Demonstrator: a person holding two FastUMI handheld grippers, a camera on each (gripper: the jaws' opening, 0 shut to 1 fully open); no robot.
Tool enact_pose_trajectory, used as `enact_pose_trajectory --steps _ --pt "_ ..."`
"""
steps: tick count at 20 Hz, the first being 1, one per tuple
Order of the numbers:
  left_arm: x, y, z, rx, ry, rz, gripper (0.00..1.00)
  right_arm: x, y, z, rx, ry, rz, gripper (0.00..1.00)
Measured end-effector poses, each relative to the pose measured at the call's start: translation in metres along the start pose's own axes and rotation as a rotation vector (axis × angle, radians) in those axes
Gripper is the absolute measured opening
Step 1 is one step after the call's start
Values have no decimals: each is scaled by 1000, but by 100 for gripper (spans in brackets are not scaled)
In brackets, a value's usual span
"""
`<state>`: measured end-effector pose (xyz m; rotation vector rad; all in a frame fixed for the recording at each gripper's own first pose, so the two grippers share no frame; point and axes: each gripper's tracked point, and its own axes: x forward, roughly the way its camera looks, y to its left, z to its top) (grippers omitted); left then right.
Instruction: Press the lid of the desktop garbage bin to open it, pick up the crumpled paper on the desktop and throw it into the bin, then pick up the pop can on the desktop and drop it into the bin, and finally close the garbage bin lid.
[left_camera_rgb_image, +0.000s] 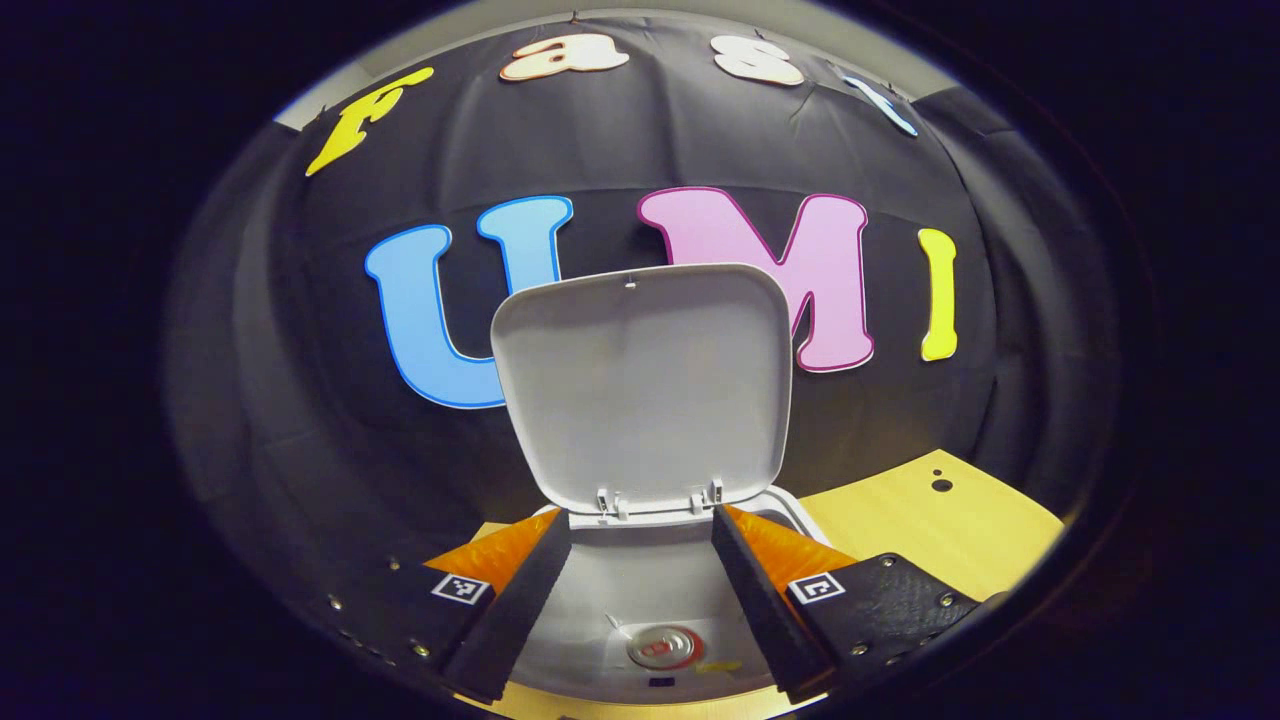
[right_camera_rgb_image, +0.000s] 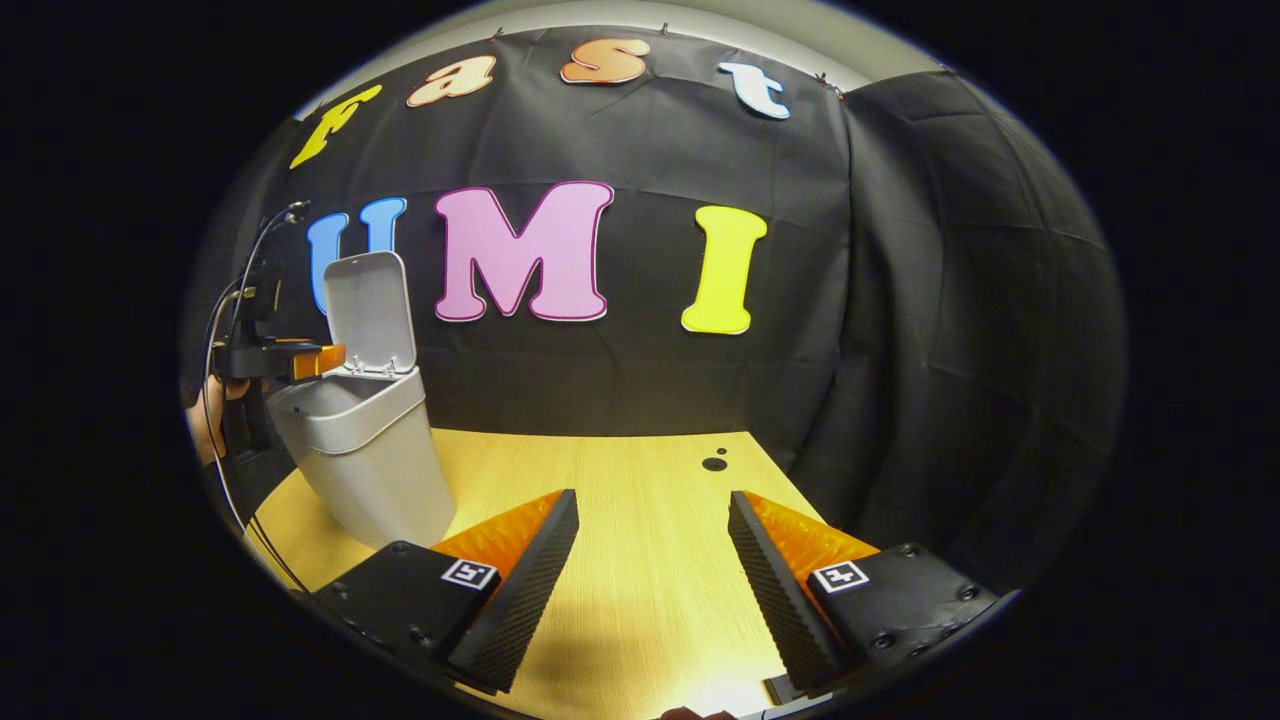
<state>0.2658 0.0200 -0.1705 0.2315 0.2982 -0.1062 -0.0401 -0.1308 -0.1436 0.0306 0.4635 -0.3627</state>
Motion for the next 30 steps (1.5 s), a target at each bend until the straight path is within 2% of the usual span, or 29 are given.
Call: enact_pose_trajectory --steps 5,8,11,14,18,21,23,25,28,30 --pt "-21 12 60 0 -117 28 93 2 0 6 -5 -8 1 98" --pt "-27 14 107 -28 -172 11 93 3 2 7 -4 -6 10 98" --pt "-21 23 144 -64 -195 6 93 4 3 10 -9 -7 13 98" --pt "-3 30 180 -27 -232 9 93 5 2 11 -9 -4 17 98" --pt "30 24 200 34 -216 -8 92 5 -5 9 -9 3 2 98" --pt "52 19 187 75 -162 -16 93 -2 -14 4 -2 14 -19 98" --pt "62 11 176 65 -123 -41 92 -6 -18 -2 9 24 -34 98" --pt "69 17 170 56 -109 -15 93 -9 -19 -11 -4 38 -42 98" --pt "59 10 165 44 -87 -44 92 -13 -12 -20 -14 56 -27 98" --pt "50 14 163 34 -75 -27 93 -15 -8 -18 -17 39 -22 98"
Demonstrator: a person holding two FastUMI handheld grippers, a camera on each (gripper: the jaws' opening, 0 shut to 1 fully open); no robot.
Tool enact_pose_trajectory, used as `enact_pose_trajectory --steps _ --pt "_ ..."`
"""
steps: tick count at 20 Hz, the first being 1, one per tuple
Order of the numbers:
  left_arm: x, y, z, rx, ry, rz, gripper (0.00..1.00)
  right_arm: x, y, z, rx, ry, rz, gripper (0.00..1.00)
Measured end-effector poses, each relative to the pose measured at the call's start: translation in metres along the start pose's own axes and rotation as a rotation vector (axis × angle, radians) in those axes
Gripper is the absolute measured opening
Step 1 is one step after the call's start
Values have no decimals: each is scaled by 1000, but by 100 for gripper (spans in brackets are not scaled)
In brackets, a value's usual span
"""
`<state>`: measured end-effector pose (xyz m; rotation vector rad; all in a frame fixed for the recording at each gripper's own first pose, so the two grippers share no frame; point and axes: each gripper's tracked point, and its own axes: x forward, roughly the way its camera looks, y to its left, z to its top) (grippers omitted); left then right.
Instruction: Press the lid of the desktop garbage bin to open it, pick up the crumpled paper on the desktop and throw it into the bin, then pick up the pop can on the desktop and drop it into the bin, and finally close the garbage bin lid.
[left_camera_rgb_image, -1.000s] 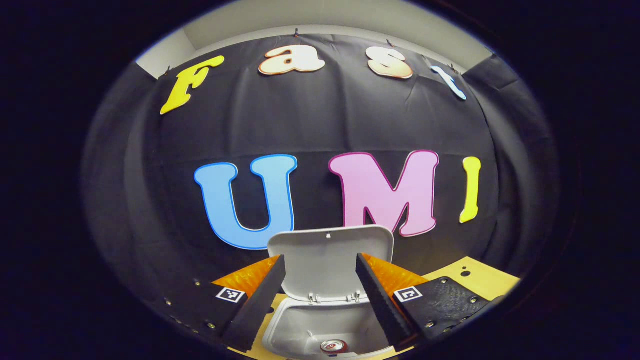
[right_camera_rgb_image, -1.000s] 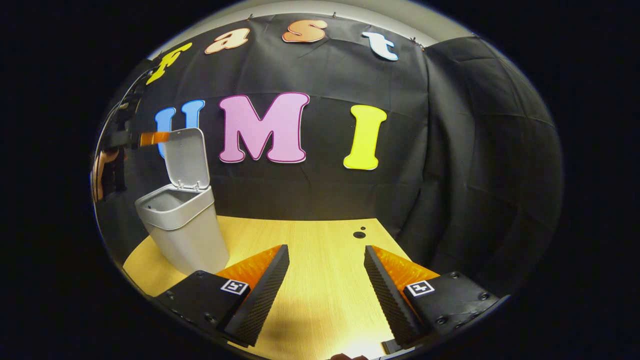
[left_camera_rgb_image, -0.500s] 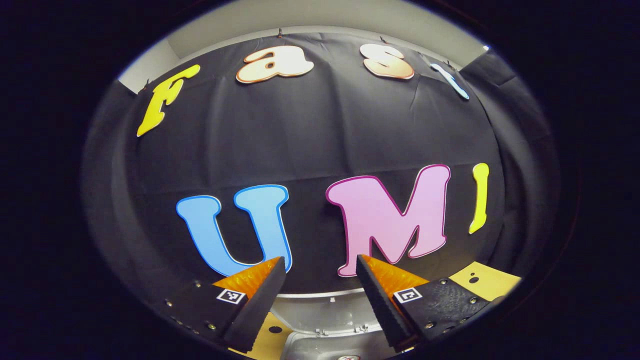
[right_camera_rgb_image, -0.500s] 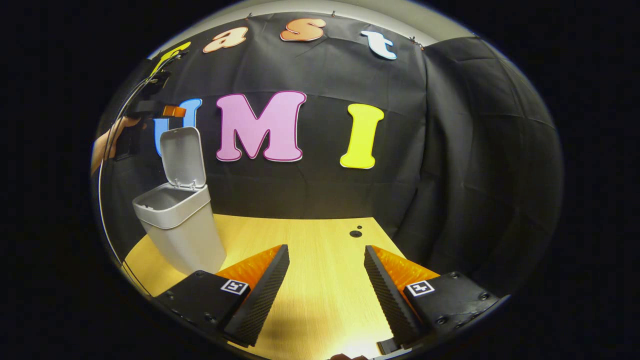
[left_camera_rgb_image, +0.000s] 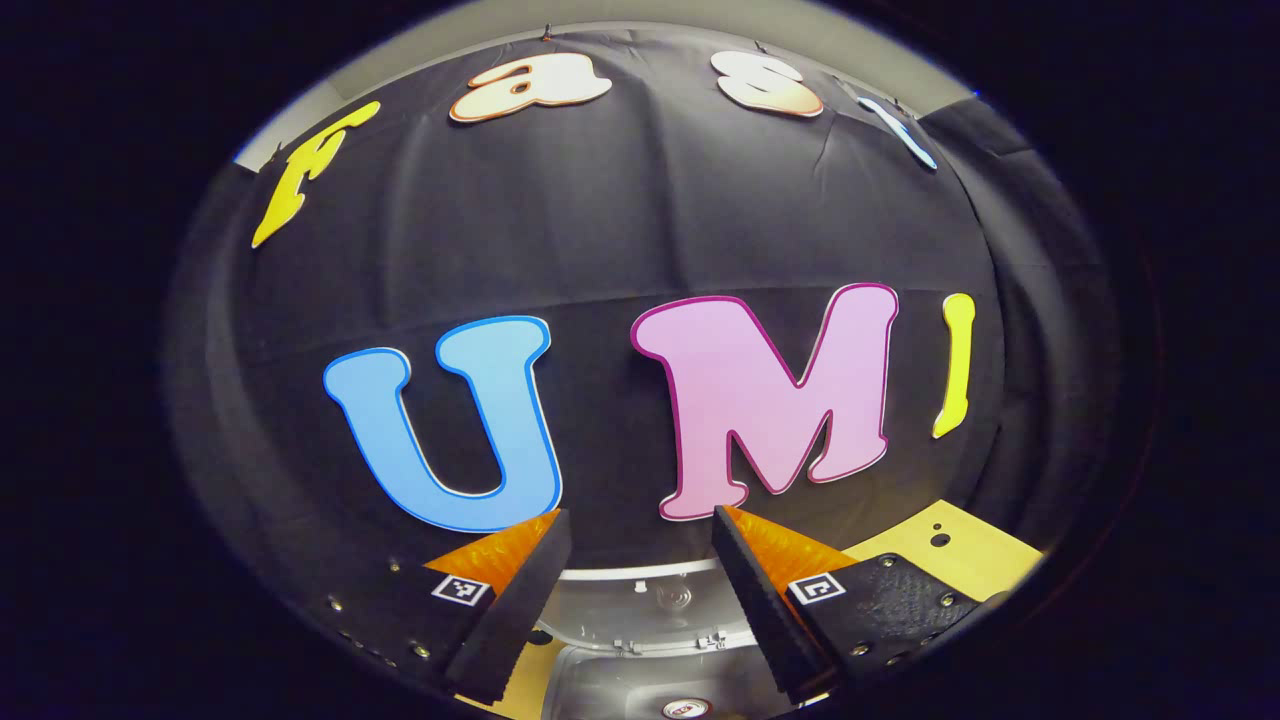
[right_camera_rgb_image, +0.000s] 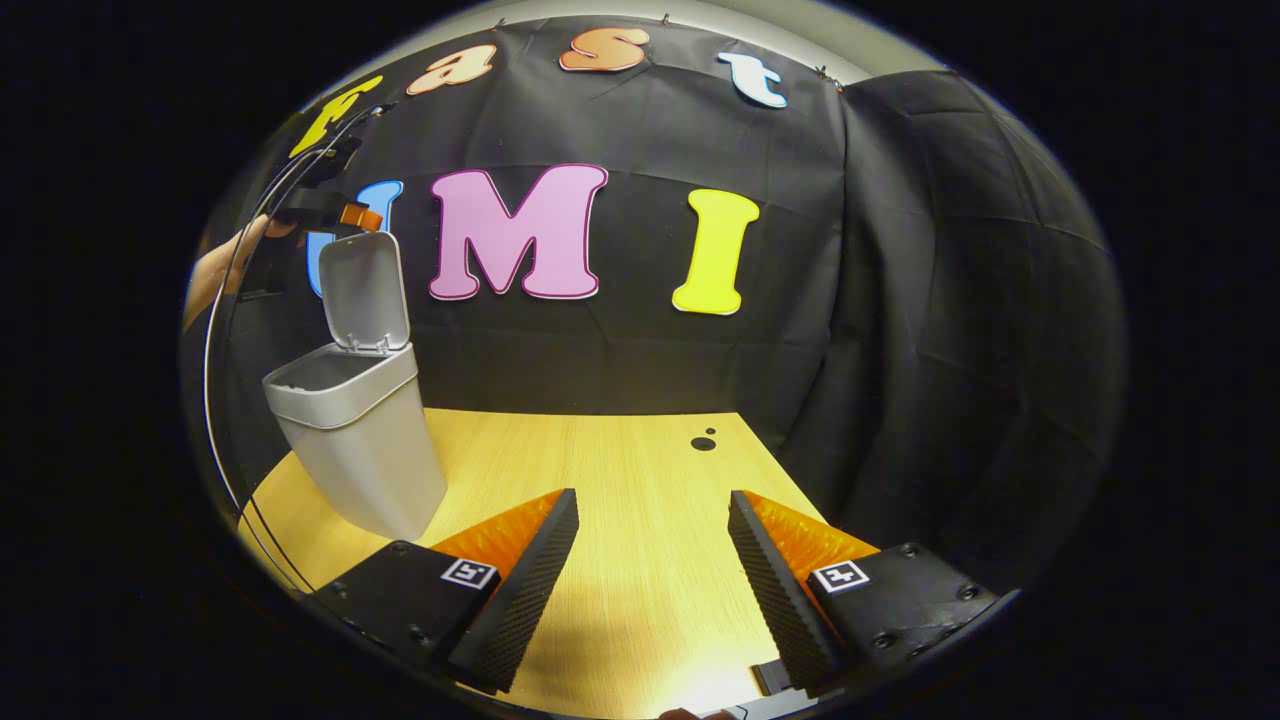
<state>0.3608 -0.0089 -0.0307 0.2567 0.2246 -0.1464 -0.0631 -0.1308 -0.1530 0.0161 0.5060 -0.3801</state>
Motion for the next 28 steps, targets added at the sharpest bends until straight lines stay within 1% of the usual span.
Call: enact_pose_trajectory --steps 1,2,5,6,7,8,9,12,14,15,16,18,20,21,22,23,25,26,28 --pt "-7 4 -2 -3 3 16 93 -1 4 -1 -5 -3 7 98" --pt "-15 5 -4 -19 9 16 93 -2 11 -4 -13 0 24 98" --pt "-36 3 -12 -62 18 -3 93 -7 19 -5 -34 -6 45 98" --pt "-38 6 -11 -62 8 0 93 -6 21 -5 -34 -4 49 98" --pt "-36 12 1 -57 -35 14 93 -5 22 -5 -30 -1 52 98" --pt "-31 14 11 -38 -55 12 93 -5 22 -3 -25 -1 51 98" --pt "-26 9 11 -7 -43 -8 93 -4 21 -2 -20 -1 47 98" --pt "-5 -5 15 90 -25 -35 93 -6 18 0 -12 -9 35 98" --pt "7 -15 19 115 -28 -51 92 -10 13 -4 -10 -5 22 98" --pt "11 -22 16 109 -17 -67 92 -12 11 -7 -5 1 18 98" --pt "14 -28 11 94 -2 -81 92 -14 9 -10 -1 9 15 98" --pt "19 -27 6 53 4 -82 93 -14 3 -14 4 22 1 98" --pt "16 -29 -2 4 29 -109 93 -14 0 -13 17 23 -7 98" --pt "13 -32 -13 -7 72 -128 93 -14 1 -12 17 22 -7 98" --pt "7 -30 -30 -28 135 -131 93 -14 2 -13 11 22 -5 98" --pt "10 -30 -47 -64 171 -128 93 -13 2 -13 0 21 -3 98" --pt "-1 -21 -65 -152 176 -112 93 -13 5 -14 -10 25 5 98" --pt "-9 -15 -73 -177 177 -97 93 -11 6 -16 -9 30 10 98" --pt "-27 -3 -93 -187 188 -67 94 -8 9 -18 -8 39 19 98"
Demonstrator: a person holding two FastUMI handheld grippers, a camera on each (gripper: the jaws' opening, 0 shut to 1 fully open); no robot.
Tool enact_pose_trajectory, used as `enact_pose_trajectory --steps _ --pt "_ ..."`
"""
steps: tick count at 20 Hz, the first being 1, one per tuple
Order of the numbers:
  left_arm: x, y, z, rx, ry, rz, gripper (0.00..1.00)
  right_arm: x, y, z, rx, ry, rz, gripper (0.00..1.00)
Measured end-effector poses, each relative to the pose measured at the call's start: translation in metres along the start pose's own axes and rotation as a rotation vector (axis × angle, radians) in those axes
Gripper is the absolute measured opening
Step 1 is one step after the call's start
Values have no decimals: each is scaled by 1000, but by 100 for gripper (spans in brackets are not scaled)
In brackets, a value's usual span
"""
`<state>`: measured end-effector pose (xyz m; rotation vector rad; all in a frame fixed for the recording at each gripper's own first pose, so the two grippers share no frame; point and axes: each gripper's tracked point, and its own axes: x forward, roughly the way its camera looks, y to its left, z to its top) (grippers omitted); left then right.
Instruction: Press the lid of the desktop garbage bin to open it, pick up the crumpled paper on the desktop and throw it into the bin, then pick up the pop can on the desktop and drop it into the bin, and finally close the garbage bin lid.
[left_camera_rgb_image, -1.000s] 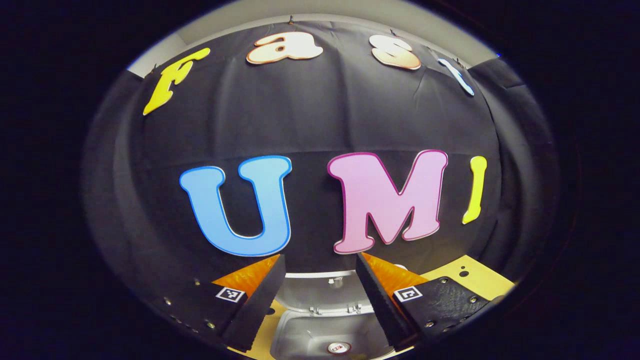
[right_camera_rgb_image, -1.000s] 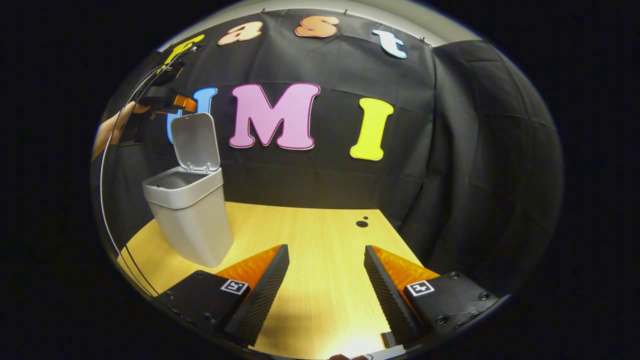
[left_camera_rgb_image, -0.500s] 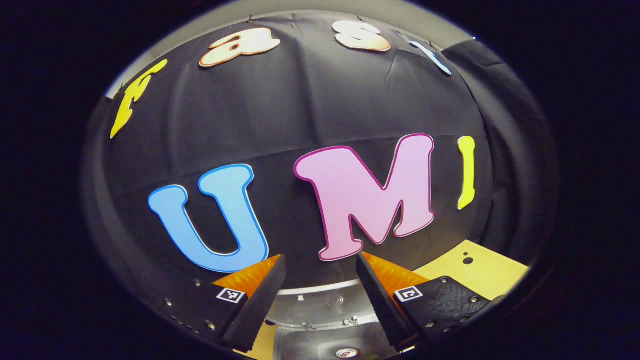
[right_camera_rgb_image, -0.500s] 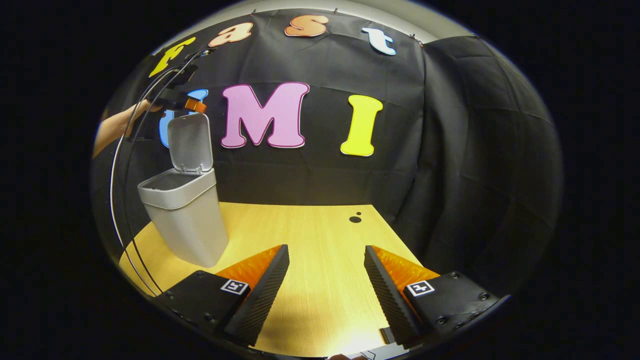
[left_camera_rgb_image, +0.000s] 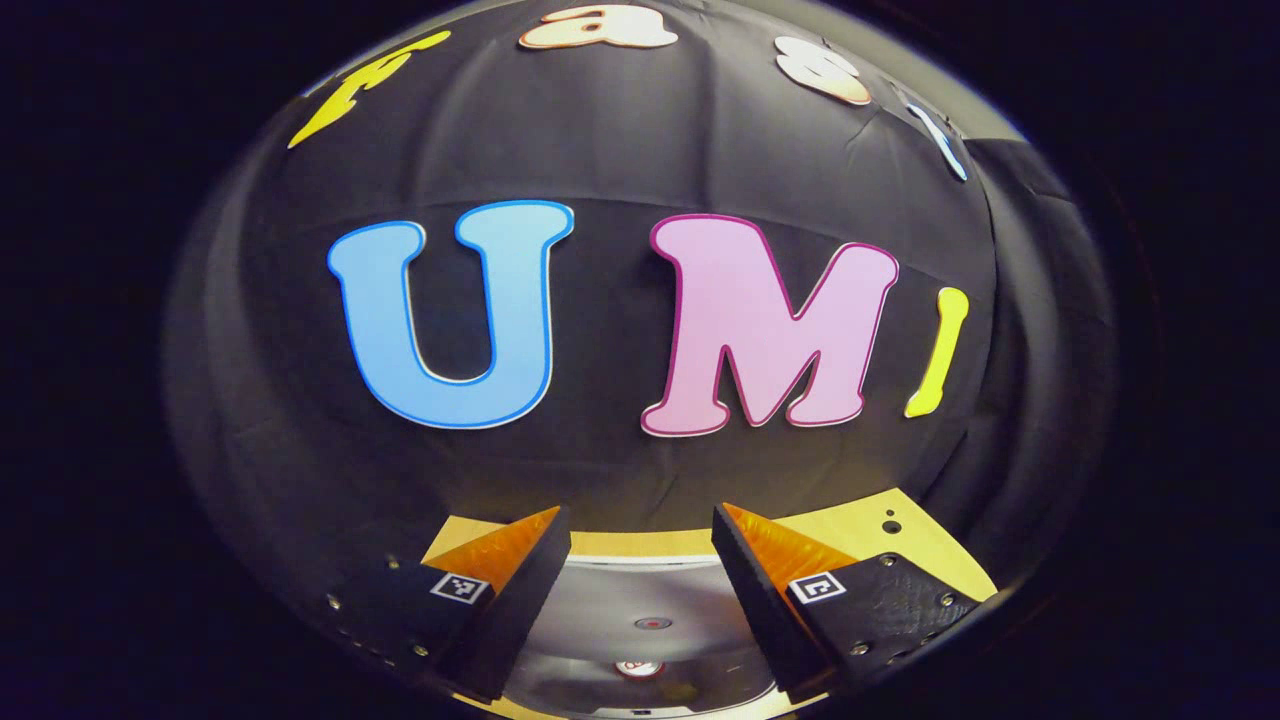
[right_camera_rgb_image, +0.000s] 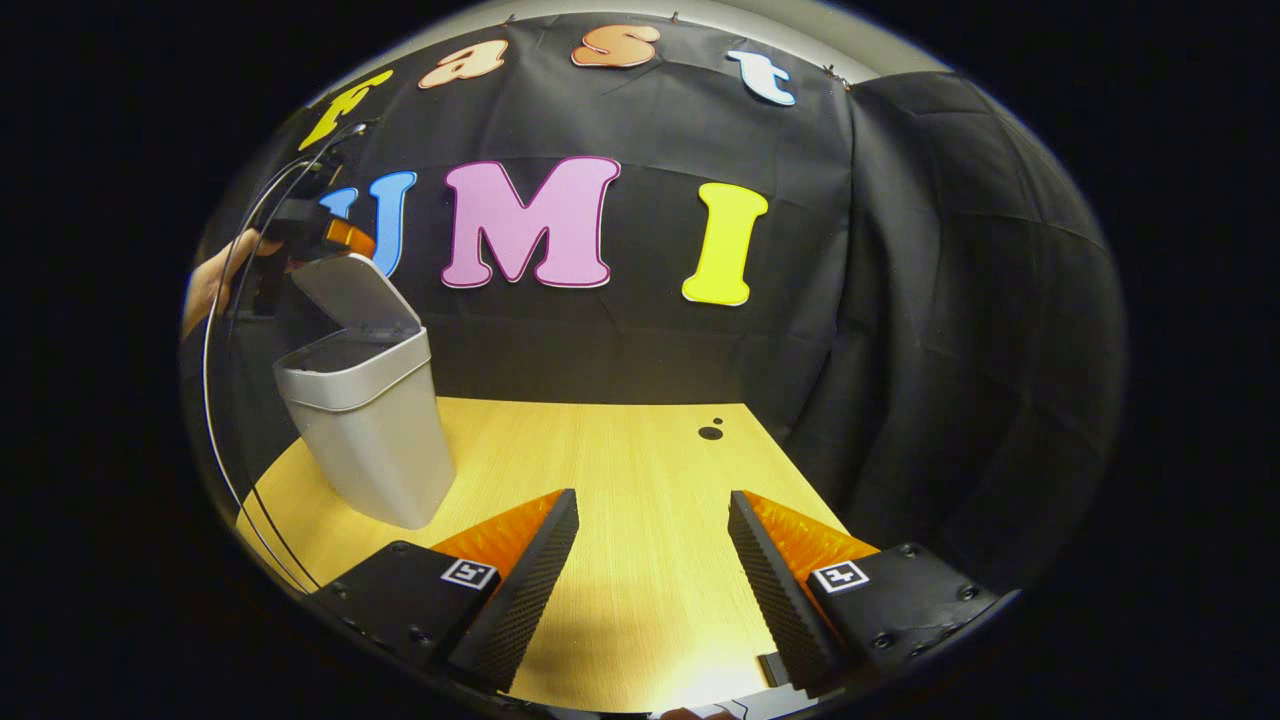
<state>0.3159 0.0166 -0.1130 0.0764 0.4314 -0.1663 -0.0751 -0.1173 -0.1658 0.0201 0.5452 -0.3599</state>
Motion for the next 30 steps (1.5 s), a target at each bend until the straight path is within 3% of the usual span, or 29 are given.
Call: enact_pose_trajectory --steps 6,13,19,22,26,30 --pt "-46 -3 -55 57 -11 25 94 10 6 4 -8 -1 8 98" --pt "-69 -4 -121 -7 52 34 94 17 7 2 -9 7 13 98" --pt "-72 -6 -123 49 -31 49 94 22 5 -5 4 25 13 98" --pt "-73 -7 -125 11 -54 62 95 26 4 -2 17 21 15 98" --pt "-72 -9 -130 92 -58 61 95 33 2 -2 17 23 21 98" --pt "-72 -8 -125 60 -58 71 95 38 -1 4 28 14 24 98"
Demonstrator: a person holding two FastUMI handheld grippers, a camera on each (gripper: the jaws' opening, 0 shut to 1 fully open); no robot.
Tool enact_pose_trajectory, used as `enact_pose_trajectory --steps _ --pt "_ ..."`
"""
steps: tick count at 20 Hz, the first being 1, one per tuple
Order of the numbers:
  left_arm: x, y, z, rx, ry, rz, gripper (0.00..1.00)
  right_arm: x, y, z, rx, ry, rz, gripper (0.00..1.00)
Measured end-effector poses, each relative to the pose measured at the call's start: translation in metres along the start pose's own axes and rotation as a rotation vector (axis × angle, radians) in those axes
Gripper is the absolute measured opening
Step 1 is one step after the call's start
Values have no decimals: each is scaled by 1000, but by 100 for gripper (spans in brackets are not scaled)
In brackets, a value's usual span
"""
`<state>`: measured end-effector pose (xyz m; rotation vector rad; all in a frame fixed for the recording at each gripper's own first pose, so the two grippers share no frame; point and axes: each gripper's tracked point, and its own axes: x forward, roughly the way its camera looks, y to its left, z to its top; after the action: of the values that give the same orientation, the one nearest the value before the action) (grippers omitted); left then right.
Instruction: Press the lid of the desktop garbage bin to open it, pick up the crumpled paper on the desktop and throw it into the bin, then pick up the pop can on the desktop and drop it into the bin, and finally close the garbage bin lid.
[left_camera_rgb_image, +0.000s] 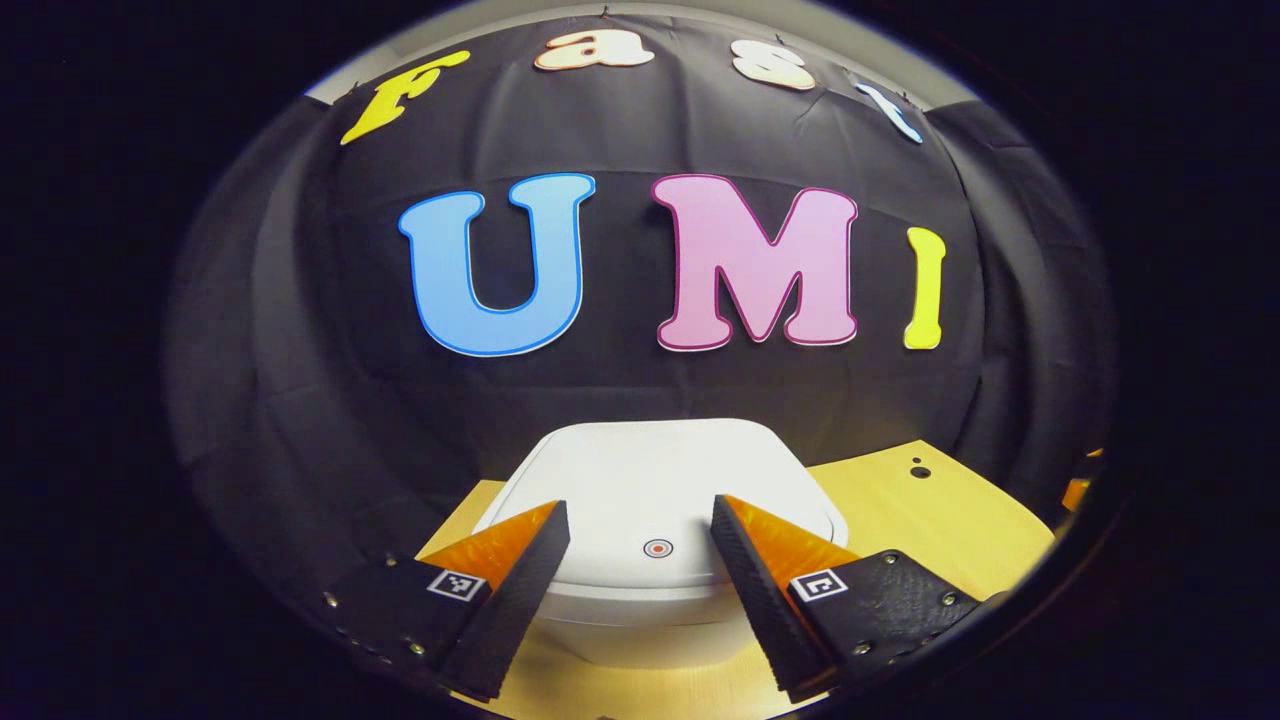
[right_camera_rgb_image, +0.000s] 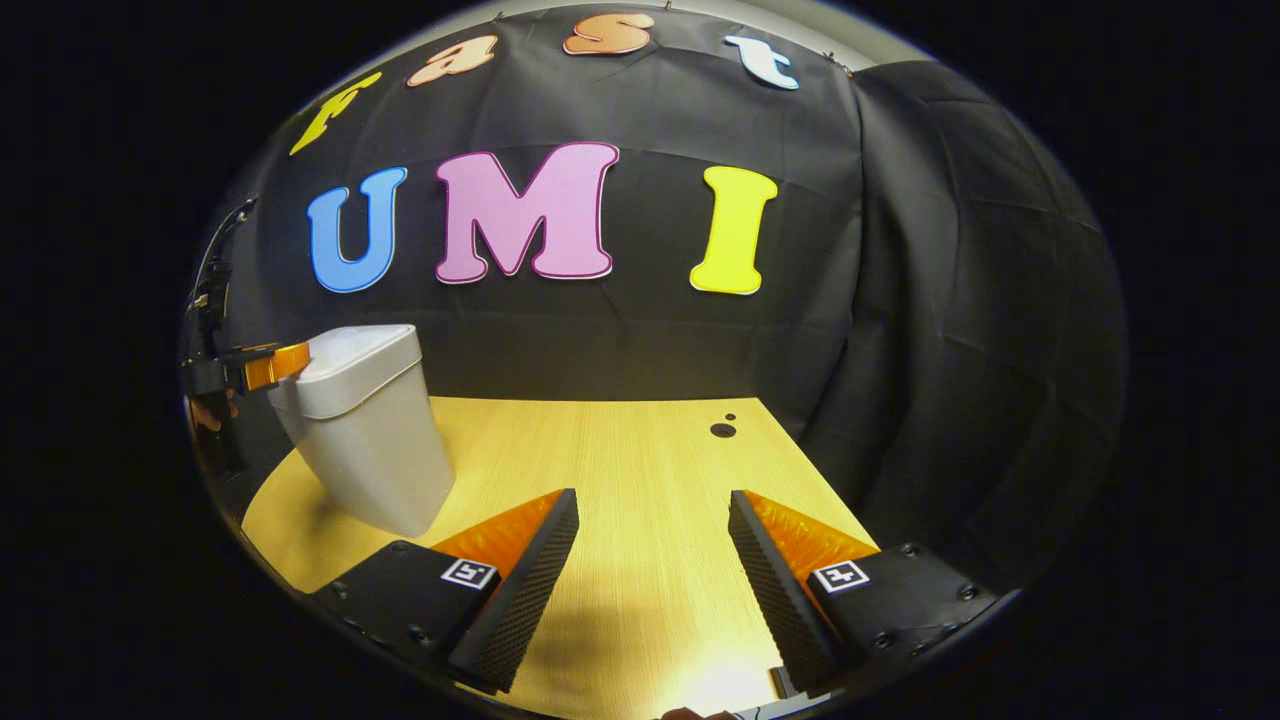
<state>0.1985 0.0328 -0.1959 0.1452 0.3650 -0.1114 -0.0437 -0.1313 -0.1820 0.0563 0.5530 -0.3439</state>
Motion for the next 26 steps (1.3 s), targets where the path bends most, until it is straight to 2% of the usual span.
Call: enact_pose_trajectory --steps 3,8,12,16,18,20,24,26 --pt "-8 -6 4 -24 22 38 94 2 -1 7 3 -13 15 98" --pt "-42 -54 23 -22 -28 27 94 6 -3 22 11 -26 78 98" --pt "-79 -94 37 5 -56 -7 94 5 -8 50 28 -72 141 98" --pt "-120 -116 58 -87 -122 -9 94 -11 -1 78 13 -161 217 98" --pt "-141 -119 70 -118 -174 -1 94 -24 4 87 16 -204 226 98" --pt "-157 -121 83 -105 -228 -3 94 -39 9 97 23 -258 219 98" --pt "-183 -125 88 -65 -265 -17 93 -72 35 101 -5 -315 234 98" --pt "-193 -124 86 -67 -269 -35 94 -82 41 99 -35 -336 216 98"
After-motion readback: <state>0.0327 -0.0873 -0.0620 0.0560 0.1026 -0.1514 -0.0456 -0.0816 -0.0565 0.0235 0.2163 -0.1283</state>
